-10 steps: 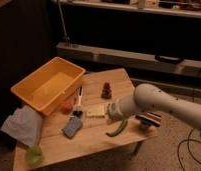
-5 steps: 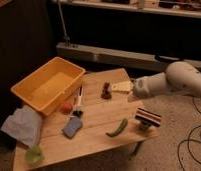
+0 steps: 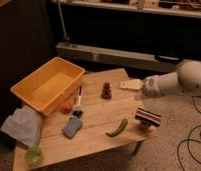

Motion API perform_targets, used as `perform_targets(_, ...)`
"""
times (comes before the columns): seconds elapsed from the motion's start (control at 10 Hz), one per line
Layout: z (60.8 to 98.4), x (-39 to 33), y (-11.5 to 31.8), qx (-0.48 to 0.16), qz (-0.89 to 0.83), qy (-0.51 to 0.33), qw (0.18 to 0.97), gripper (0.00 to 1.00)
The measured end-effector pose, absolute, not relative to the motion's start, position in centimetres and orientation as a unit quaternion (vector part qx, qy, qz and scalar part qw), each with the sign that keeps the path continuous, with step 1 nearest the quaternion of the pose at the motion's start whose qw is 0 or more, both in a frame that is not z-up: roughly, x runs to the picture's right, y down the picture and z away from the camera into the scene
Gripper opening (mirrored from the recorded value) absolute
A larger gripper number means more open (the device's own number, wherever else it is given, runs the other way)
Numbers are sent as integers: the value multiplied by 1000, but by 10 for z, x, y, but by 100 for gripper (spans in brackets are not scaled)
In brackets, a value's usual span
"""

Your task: Place pepper in plastic cup

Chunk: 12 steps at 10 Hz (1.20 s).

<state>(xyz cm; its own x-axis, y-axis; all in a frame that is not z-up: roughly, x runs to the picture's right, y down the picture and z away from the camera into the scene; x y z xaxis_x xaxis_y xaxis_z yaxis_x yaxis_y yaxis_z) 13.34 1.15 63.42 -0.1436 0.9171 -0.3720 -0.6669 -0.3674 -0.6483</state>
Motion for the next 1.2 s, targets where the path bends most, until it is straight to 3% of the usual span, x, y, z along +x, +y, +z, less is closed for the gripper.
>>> perform_targets(0.8,634,132,12,-367,738,-156,545,80)
perform_targets(1.2,635,88,21,-259,729,-18,634,80)
